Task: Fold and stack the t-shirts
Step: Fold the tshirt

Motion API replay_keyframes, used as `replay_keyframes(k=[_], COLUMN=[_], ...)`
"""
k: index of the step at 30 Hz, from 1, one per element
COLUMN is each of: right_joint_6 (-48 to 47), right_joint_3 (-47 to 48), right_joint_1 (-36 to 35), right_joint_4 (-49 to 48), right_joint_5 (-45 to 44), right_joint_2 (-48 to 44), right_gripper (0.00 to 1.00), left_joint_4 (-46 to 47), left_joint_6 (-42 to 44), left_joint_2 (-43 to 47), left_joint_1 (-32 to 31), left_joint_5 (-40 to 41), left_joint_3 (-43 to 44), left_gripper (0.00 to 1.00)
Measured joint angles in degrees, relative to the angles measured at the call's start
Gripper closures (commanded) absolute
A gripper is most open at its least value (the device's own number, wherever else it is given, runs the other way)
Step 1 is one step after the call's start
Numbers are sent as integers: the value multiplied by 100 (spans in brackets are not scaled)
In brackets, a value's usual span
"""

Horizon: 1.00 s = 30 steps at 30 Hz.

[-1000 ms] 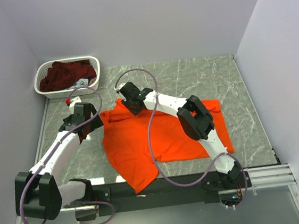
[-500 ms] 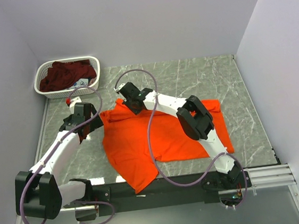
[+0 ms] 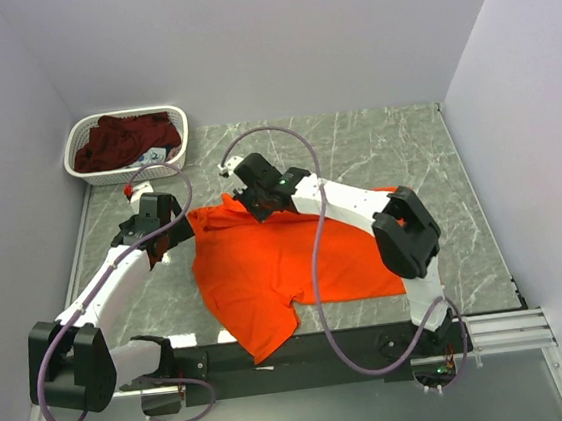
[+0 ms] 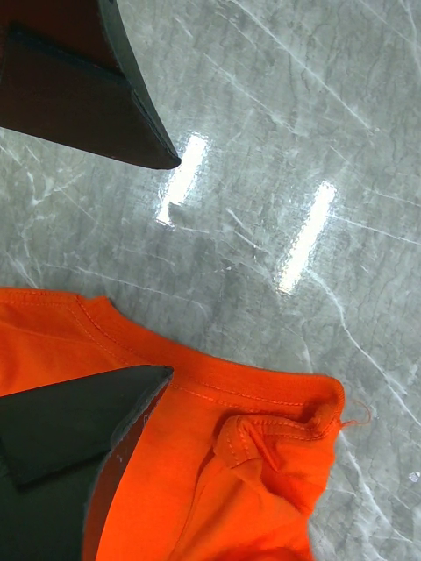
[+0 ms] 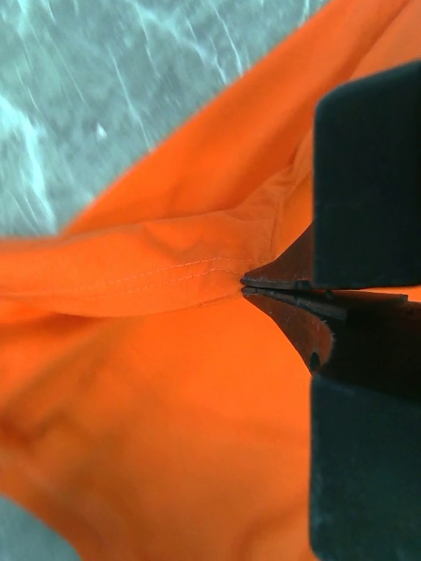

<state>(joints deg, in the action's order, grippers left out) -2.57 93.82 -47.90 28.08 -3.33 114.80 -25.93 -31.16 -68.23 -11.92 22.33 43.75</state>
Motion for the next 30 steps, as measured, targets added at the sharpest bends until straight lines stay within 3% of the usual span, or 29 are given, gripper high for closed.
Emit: replay_keyframes(k=[8, 16, 25, 30], right_joint_6=[-11, 17, 219, 361], right_joint_3=[-1198, -1906, -1976, -2076], right_joint_1=[-278, -431, -424, -385], right_joint_4=[-260, -365, -667, -855], right_joint_5=[732, 1036, 1027, 1049], right_joint_2=[-713, -745, -787, -852], right_gripper=[100, 100, 100, 100], left_joint_4=[0, 44, 581, 1130], left_joint_6=[0, 24, -90, -411], left_joint_2=[0, 0, 179, 2], left_joint_1=[0, 4, 0, -304], left_joint_5=[-4, -197, -1558, -2216], left_joint_3=[0, 0, -48, -44], left_gripper=[1, 1, 0, 1])
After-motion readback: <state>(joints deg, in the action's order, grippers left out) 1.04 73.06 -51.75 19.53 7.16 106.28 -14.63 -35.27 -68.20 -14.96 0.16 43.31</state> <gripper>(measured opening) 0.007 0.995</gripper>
